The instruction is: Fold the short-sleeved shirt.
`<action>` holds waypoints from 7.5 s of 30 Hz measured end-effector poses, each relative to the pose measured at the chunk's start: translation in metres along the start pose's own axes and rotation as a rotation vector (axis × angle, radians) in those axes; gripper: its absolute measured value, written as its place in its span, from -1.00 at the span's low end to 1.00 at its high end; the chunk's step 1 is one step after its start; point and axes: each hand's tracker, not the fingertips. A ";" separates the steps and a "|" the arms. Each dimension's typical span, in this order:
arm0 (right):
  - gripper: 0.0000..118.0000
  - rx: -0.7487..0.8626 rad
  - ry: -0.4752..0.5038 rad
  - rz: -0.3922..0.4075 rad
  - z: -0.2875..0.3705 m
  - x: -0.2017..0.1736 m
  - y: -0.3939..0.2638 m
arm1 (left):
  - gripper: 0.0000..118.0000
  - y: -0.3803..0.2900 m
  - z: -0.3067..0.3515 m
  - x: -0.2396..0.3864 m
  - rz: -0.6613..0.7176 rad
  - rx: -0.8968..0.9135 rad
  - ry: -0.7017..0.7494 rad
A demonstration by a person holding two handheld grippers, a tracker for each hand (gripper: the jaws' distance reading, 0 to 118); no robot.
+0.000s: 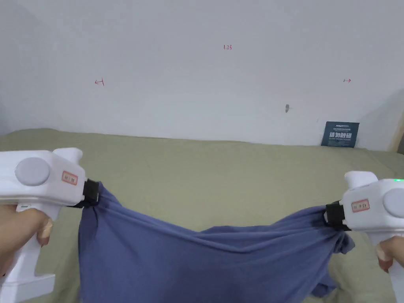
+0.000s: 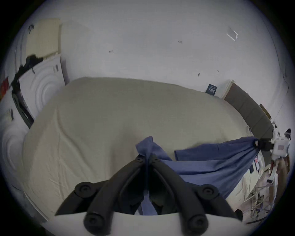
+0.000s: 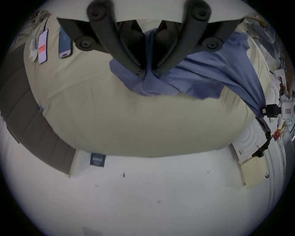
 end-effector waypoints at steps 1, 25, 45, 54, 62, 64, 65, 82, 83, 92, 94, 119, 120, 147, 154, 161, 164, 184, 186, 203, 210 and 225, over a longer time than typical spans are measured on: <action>-0.89 0.011 -0.007 0.011 0.002 -0.002 0.011 | -0.95 0.008 0.001 0.001 -0.002 0.003 0.000; -0.89 0.247 -0.126 -0.072 -0.009 0.015 0.190 | -0.95 0.173 0.017 0.007 -0.028 0.226 0.003; -0.89 0.013 -0.132 -0.045 -0.009 0.025 0.017 | -0.95 0.000 0.001 0.005 0.071 -0.024 -0.015; -0.89 -0.113 -0.110 -0.076 0.003 0.044 -0.093 | -0.95 -0.124 0.032 -0.001 0.125 -0.130 -0.032; -0.89 -0.188 -0.098 -0.076 0.018 0.039 -0.160 | -0.95 -0.203 0.038 -0.018 0.216 -0.228 -0.019; -0.89 -0.197 -0.098 -0.071 0.018 0.037 -0.170 | -0.95 -0.218 0.036 -0.020 0.231 -0.249 -0.012; -0.89 -0.201 -0.103 -0.058 0.018 0.036 -0.174 | -0.94 -0.225 0.030 -0.025 0.238 -0.270 -0.010; 0.60 0.009 -0.082 -0.047 0.077 -0.001 -0.151 | 0.36 -0.187 0.087 0.029 -0.017 0.043 0.062; 0.35 0.010 -0.076 -0.043 0.079 -0.002 -0.152 | 0.19 -0.188 0.088 0.034 -0.039 0.057 0.064; -1.00 -0.046 -0.077 -0.036 0.072 0.000 -0.184 | -1.00 -0.207 0.063 0.039 -0.037 -0.031 0.068; -1.00 -0.045 -0.079 -0.019 0.072 -0.001 -0.185 | -1.00 -0.202 0.058 0.029 -0.053 -0.070 0.067; -1.00 -0.132 -0.011 0.041 0.023 0.001 -0.138 | -0.97 -0.232 0.009 -0.038 0.163 -0.338 -0.076; -1.00 -0.132 -0.010 0.052 0.017 0.000 -0.125 | -0.97 -0.232 0.010 -0.035 0.135 -0.332 -0.068; -1.00 -0.475 0.054 0.217 -0.185 -0.008 0.004 | -0.97 -0.224 0.007 -0.015 0.107 -0.363 -0.064; -1.00 -0.307 0.018 0.213 -0.111 0.009 0.039 | -0.97 -0.192 0.031 -0.022 0.128 -0.253 -0.072; -1.00 -0.140 -0.053 0.180 -0.043 0.013 0.075 | -0.97 -0.112 0.043 0.004 0.013 -0.131 -0.063; -1.00 -0.098 -0.063 0.157 -0.015 0.008 0.080 | -0.97 -0.079 0.045 0.021 -0.035 -0.088 -0.072; -1.00 0.089 -0.209 0.033 0.015 0.027 0.182 | -0.97 0.105 0.003 0.060 -0.059 0.000 0.010; -1.00 0.120 -0.233 0.032 0.011 0.027 0.206 | -0.97 0.133 -0.005 0.062 -0.059 0.015 0.021; -1.00 0.428 -0.248 0.061 0.045 -0.006 0.355 | -0.97 0.270 0.011 0.089 -0.103 0.260 0.144; -1.00 0.284 -0.216 0.049 0.013 -0.011 0.296 | -0.97 0.235 -0.006 0.103 -0.125 0.194 0.080; -1.00 0.072 -0.214 0.020 0.078 0.029 0.070 | -0.97 0.034 0.043 0.060 -0.102 -0.010 0.070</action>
